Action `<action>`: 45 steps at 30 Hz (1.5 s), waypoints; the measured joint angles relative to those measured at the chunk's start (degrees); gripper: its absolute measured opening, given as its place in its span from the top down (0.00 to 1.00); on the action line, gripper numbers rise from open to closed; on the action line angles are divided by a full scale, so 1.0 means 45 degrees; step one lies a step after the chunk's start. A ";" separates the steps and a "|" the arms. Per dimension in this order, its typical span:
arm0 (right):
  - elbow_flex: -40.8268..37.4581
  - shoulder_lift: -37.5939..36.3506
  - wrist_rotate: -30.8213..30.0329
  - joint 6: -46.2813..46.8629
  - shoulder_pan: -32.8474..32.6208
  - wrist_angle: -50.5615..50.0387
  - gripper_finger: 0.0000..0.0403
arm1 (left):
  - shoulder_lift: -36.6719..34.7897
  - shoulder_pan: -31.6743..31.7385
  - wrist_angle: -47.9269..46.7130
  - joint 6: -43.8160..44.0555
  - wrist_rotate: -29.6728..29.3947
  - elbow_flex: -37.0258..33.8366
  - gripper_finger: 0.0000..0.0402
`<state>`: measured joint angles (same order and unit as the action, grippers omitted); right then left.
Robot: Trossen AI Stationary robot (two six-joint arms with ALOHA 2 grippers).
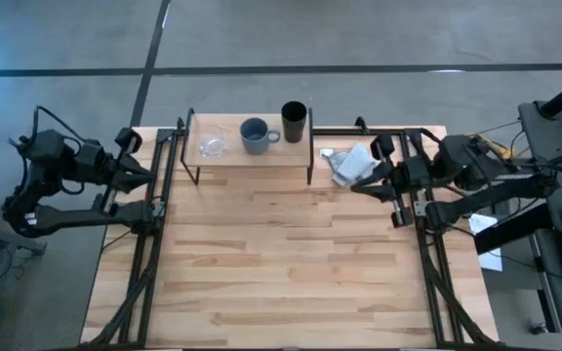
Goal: Stack small to large cups/mugs on shelf
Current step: Return to Home Position
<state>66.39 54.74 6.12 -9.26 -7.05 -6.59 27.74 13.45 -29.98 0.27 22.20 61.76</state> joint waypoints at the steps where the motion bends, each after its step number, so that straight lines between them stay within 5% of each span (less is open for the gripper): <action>1: -0.0133 -0.0071 0.0127 0.0024 0.0143 0.0067 0.97 | 0.0010 0.0000 -0.0038 -0.0047 0.0005 0.0000 1.00; 12: -0.1867 -0.0719 0.0578 0.0713 0.1683 0.0024 0.97 | -0.0401 0.0005 0.0168 0.0179 0.0325 -0.0960 1.00; 18: -0.3194 -0.1489 0.2456 0.1036 0.2254 0.1173 0.97 | -0.1289 0.0005 0.1935 0.0359 -0.0075 -0.2698 1.00; 27: -0.5744 -0.2940 0.2313 0.2591 0.2766 0.1630 0.97 | -0.3268 0.0000 0.2657 0.2022 -0.1228 -0.5557 1.00; 35: -0.9244 -0.3677 0.2011 0.3557 0.2784 0.6647 0.97 | -0.5313 0.0004 0.4546 0.2611 -0.1810 -0.7855 1.00; 45: -1.0632 -0.5998 0.1528 0.4762 0.2827 0.6659 0.97 | -0.5626 0.0005 0.4538 0.3874 -0.1771 -0.9159 1.00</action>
<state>18.55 27.75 12.99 12.17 5.67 23.37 2.43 13.47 -9.56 17.70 14.23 20.54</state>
